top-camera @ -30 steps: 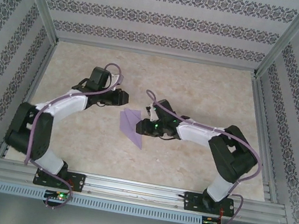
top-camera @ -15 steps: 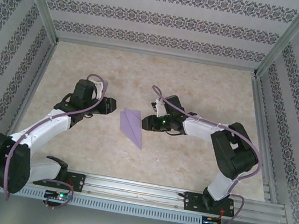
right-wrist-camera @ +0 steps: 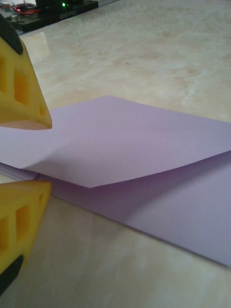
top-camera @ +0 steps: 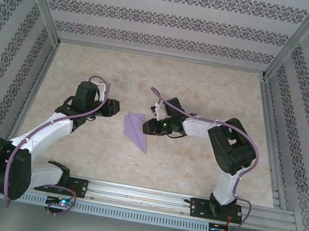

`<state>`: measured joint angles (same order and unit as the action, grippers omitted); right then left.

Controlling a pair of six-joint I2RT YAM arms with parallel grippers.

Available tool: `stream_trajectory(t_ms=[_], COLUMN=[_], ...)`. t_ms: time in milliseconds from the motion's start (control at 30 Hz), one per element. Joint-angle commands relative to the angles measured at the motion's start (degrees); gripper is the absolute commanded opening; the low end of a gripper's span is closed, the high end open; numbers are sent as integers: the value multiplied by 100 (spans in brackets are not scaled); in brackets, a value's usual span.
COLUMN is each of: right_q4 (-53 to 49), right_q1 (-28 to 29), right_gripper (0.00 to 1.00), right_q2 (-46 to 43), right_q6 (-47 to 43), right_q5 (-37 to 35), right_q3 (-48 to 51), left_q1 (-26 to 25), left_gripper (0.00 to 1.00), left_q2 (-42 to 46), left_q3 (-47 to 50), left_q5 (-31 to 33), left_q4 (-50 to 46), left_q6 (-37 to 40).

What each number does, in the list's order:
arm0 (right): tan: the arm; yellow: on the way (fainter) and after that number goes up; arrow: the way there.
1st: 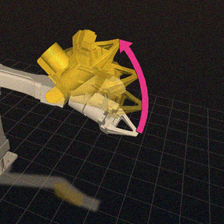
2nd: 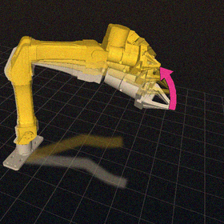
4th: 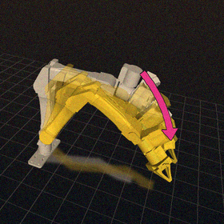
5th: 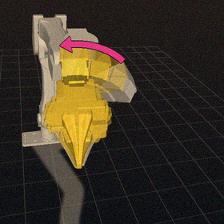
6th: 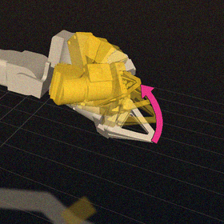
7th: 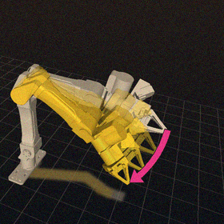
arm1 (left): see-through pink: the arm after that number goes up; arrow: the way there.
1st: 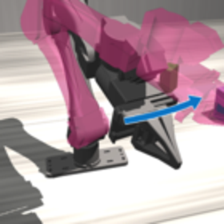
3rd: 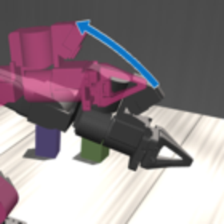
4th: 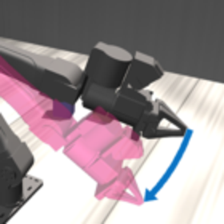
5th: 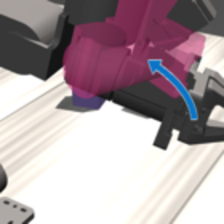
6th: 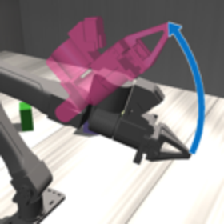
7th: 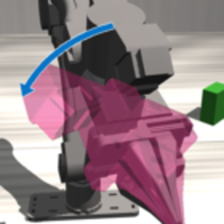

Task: Fold a paper plane with a square sheet of paper (fold left side to right side)
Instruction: Turn over the paper at the center of the table.

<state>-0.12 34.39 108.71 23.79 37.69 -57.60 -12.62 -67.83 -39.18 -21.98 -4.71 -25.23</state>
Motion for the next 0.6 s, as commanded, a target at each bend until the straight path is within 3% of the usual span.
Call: stream_trajectory(t_ms=[0,167,567], right_q4=[237,298,444], right_q1=[42,-7,15], right_gripper=[26,19,22], right_q2=[81,18,283], right_q6=[-5,19,80], right_q5=[281,318,327], right_q3=[-119,-66,-96], left_q1=[84,79,85], left_gripper=[35,36,38], left_q2=[-22,50,113], left_q3=[-92,-134,-154], left_q5=[-76,-157,-245], left_q4=[119,153,146], left_q6=[99,54,28])
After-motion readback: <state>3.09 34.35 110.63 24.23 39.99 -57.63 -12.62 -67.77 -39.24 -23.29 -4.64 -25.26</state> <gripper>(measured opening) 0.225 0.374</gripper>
